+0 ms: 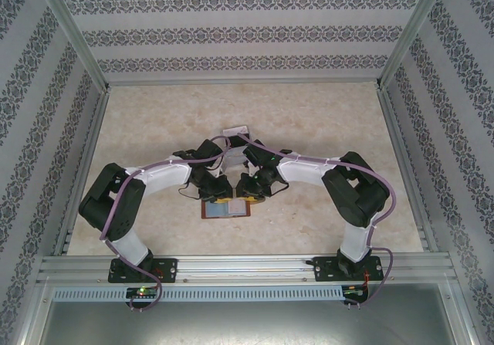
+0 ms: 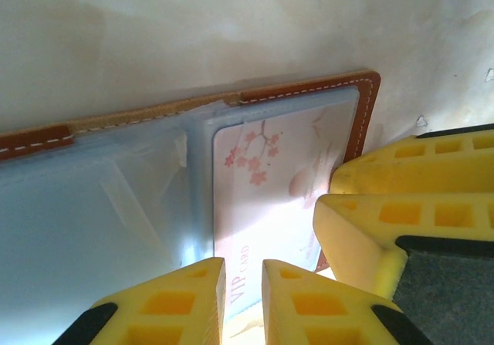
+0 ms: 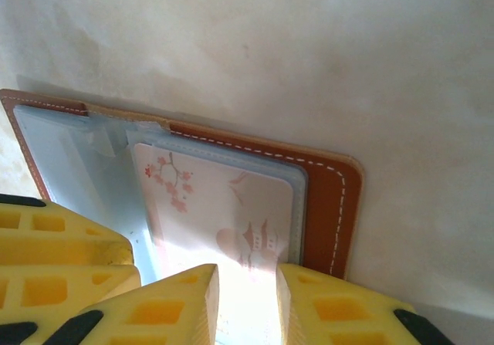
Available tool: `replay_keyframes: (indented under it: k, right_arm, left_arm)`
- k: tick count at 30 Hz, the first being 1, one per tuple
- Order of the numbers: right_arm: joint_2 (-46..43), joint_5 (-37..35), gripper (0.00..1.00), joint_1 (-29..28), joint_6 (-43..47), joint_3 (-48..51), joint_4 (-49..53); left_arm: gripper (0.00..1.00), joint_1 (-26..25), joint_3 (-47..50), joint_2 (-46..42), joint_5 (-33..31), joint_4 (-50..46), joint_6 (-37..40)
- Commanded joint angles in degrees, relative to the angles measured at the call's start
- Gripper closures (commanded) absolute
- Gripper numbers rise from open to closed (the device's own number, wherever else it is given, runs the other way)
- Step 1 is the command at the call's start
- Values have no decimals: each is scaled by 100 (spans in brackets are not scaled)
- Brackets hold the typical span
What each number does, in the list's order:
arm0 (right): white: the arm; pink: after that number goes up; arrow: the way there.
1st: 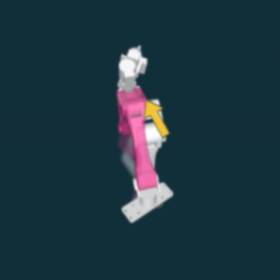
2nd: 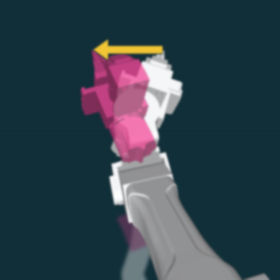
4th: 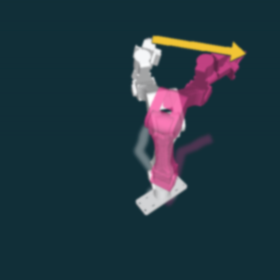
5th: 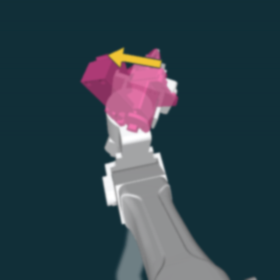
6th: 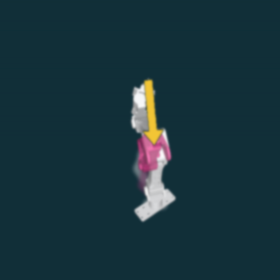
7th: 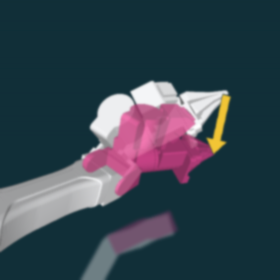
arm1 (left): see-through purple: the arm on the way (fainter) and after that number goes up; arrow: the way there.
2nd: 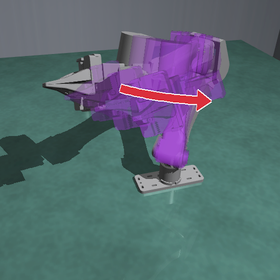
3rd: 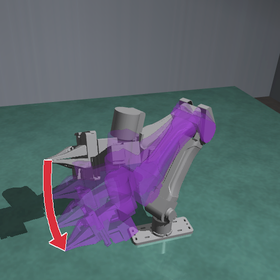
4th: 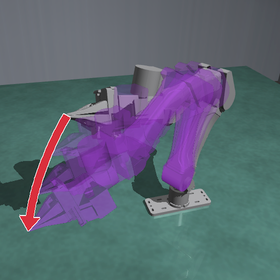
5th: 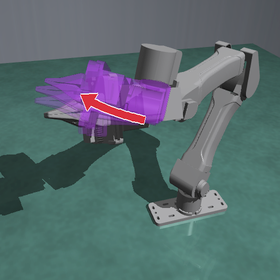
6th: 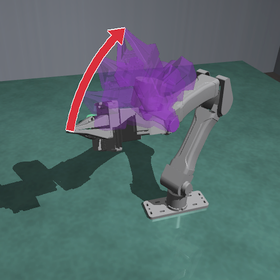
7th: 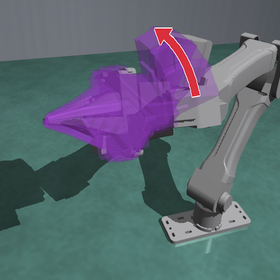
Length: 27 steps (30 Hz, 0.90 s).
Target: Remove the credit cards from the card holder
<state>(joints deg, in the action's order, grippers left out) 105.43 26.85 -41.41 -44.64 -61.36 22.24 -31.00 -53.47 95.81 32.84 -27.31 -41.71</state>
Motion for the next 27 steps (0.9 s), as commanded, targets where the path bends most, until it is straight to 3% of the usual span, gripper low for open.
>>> replay_keyframes:
  k: [1,16,27]
  right_arm:
    - [-110,-190,74,-18,26,126,275]
    - [-294,-102,83,-6,-38,263,151]
    - [12,-257,80,-15,34,237,272]
  left_arm:
    - [80,51,95,77,119,182,-99]
    - [81,51,65,188,109,94,-17]
    - [81,47,99,114,207,218,-96]
